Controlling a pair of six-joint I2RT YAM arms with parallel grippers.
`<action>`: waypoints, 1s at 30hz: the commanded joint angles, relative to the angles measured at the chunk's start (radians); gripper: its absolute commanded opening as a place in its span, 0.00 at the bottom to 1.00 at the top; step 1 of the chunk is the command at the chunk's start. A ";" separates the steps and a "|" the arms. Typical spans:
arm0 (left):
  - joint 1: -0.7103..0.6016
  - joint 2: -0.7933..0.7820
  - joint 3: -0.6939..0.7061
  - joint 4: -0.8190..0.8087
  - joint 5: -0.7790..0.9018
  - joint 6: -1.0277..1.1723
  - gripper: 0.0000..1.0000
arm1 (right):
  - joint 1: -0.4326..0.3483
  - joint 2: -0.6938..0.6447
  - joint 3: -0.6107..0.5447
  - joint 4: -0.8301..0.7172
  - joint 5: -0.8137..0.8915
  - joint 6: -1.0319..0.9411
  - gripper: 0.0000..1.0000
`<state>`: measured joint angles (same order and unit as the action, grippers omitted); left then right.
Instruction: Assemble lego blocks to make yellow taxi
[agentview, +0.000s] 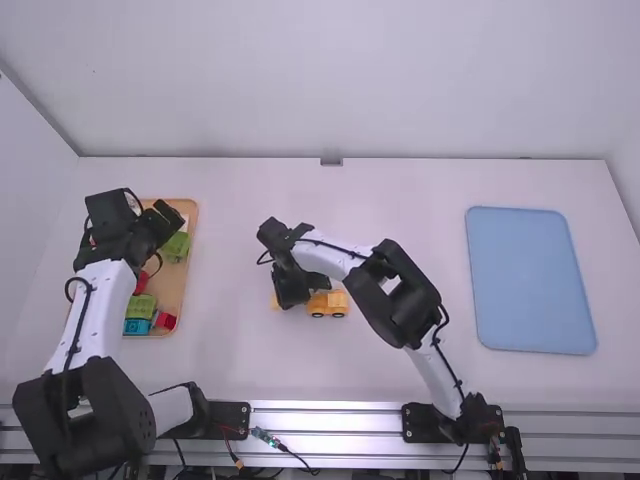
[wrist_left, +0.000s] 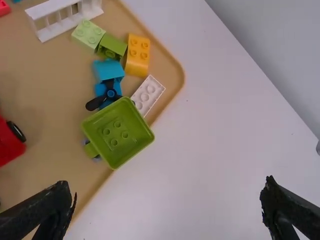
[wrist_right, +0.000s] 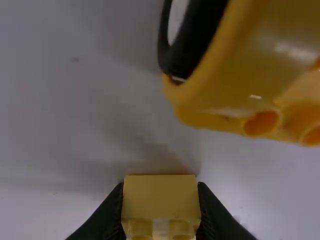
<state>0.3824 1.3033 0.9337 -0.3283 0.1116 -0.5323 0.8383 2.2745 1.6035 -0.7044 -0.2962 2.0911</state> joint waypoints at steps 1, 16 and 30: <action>0.003 -0.015 -0.007 -0.005 0.011 -0.003 0.99 | 0.006 0.009 0.014 -0.007 0.004 -0.011 0.58; 0.004 -0.015 -0.007 -0.003 0.061 -0.003 0.99 | -0.014 0.009 0.047 -0.058 -0.027 -0.135 0.30; 0.004 -0.015 -0.007 -0.007 0.064 -0.003 0.99 | -0.006 0.009 0.099 -0.131 0.010 -0.188 0.99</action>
<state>0.3824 1.3033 0.9337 -0.3313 0.1642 -0.5320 0.8249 2.2745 1.7084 -0.8330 -0.3031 1.9049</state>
